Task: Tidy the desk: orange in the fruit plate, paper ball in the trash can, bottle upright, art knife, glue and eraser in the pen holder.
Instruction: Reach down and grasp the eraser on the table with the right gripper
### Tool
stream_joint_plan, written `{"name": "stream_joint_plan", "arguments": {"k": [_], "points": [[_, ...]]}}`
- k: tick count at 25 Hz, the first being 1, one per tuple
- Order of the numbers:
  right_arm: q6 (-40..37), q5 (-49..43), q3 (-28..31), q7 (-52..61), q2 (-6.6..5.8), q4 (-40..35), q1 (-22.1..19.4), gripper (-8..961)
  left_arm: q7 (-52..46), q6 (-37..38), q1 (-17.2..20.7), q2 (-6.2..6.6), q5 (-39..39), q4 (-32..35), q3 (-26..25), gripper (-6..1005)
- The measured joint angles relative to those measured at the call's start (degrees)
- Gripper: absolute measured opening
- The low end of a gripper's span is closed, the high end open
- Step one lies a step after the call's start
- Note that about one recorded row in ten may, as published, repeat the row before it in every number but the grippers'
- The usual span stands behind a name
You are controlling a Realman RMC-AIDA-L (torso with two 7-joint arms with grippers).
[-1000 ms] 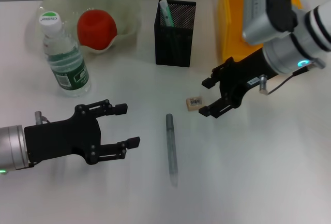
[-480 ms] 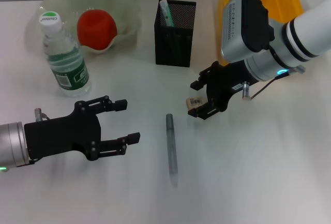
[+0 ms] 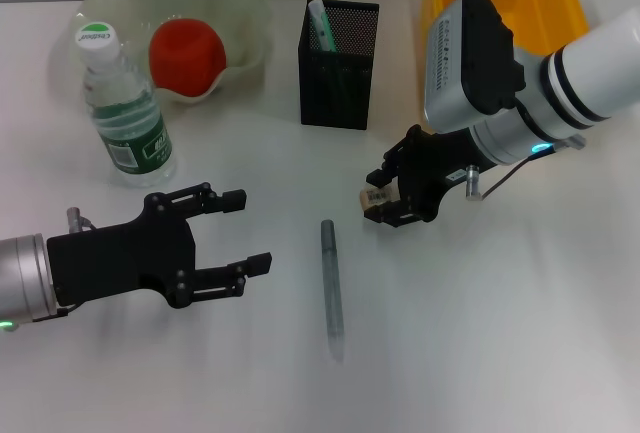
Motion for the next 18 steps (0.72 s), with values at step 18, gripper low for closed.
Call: {"name": "stream_joint_plan", "arguments": {"k": [18], "points": [[1.6, 0.0, -1.3, -0.7, 0.00, 0.1, -0.5, 347, -0.2, 0.0, -0.2, -0.17, -0.1, 0.0, -0.6, 785]]}}
